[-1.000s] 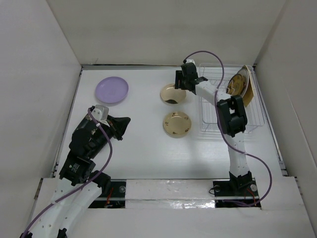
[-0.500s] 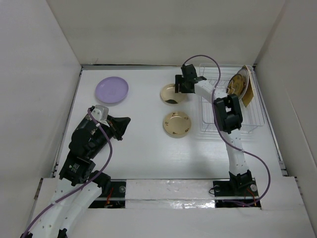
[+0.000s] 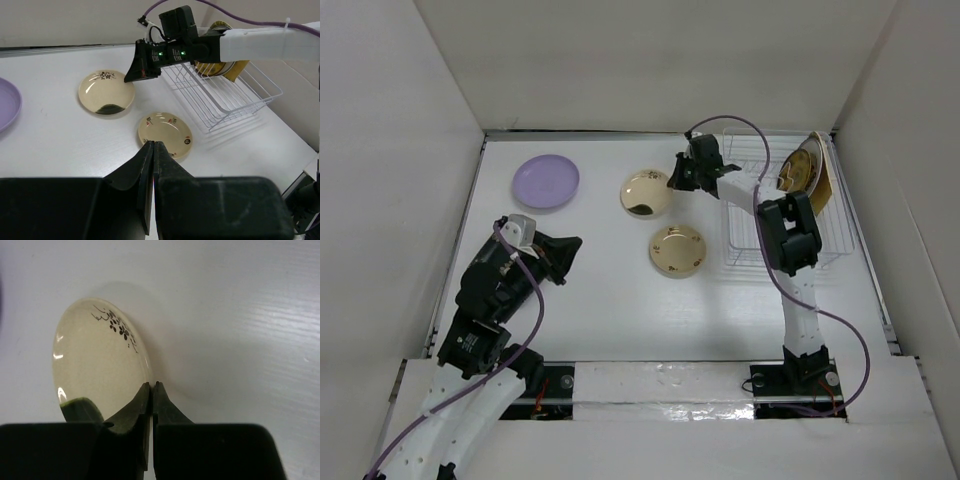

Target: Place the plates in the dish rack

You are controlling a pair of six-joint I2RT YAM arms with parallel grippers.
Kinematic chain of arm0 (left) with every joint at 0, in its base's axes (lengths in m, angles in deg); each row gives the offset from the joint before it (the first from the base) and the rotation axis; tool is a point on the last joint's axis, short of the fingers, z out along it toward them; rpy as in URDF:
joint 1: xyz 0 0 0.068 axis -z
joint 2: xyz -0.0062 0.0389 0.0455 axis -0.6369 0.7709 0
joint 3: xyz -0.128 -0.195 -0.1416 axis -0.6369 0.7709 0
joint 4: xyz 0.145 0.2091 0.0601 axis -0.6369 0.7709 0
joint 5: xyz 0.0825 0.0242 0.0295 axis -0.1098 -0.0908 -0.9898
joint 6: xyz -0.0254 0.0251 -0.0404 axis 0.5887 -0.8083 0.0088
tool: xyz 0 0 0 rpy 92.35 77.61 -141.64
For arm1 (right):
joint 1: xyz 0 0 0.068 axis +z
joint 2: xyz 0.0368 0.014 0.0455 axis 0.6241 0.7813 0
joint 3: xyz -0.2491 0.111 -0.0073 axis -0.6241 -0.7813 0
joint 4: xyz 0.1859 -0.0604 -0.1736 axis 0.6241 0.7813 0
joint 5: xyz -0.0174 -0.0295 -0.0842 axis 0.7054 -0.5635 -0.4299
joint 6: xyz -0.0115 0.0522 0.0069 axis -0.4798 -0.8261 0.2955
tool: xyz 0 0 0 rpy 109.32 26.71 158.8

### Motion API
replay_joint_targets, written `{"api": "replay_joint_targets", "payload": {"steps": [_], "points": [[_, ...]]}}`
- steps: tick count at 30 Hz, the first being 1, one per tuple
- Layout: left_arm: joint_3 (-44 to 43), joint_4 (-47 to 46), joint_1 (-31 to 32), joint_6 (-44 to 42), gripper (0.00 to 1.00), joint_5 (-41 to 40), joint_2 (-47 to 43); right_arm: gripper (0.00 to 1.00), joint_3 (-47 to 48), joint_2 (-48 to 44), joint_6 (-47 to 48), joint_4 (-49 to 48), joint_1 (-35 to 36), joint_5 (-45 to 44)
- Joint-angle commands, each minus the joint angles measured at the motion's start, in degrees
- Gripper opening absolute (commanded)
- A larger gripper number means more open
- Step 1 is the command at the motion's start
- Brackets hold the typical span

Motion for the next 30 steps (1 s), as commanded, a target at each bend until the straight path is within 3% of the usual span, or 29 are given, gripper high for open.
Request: {"api": "replay_joint_targets", "payload": {"steps": [1, 3, 6, 10, 13, 21, 30], "points": [[-0.5, -2.46, -0.41, -0.75, 0.0, 0.72, -1.07, 0.0, -5.93, -8.52, -3.15, -12.2, 0.61, 1.93], [-0.41, -2.46, -0.41, -0.66, 0.0, 1.06, -1.77, 0.0, -10.59, -15.52, -4.47, -17.03, 0.08, -0.25], [-0.41, -2.55, -0.41, -0.49, 0.0, 2.03, -3.0, 0.0, -17.34, -25.98, -4.04, -19.43, -2.55, -10.78], [-0.23, -2.81, -0.41, -0.4, 0.0, 3.09, -5.11, 0.0, -24.3, -36.28, 2.28, -18.02, -6.41, -40.25], [-0.32, -2.72, 0.29, -0.4, 0.0, 3.18, -6.52, 0.0, -29.04, -40.6, 9.75, -20.04, -9.84, -55.66], [-0.41, -2.72, 2.23, -0.4, 0.0, 3.18, -9.68, 0.0, -31.52, -40.8, 24.6, -29.07, -16.79, -60.91], [-0.58, -2.37, 2.23, -0.58, 0.0, 2.39, -10.65, 0.0, -29.06, -32.01, 50.62, -42.8, -15.04, -63.81]]}}
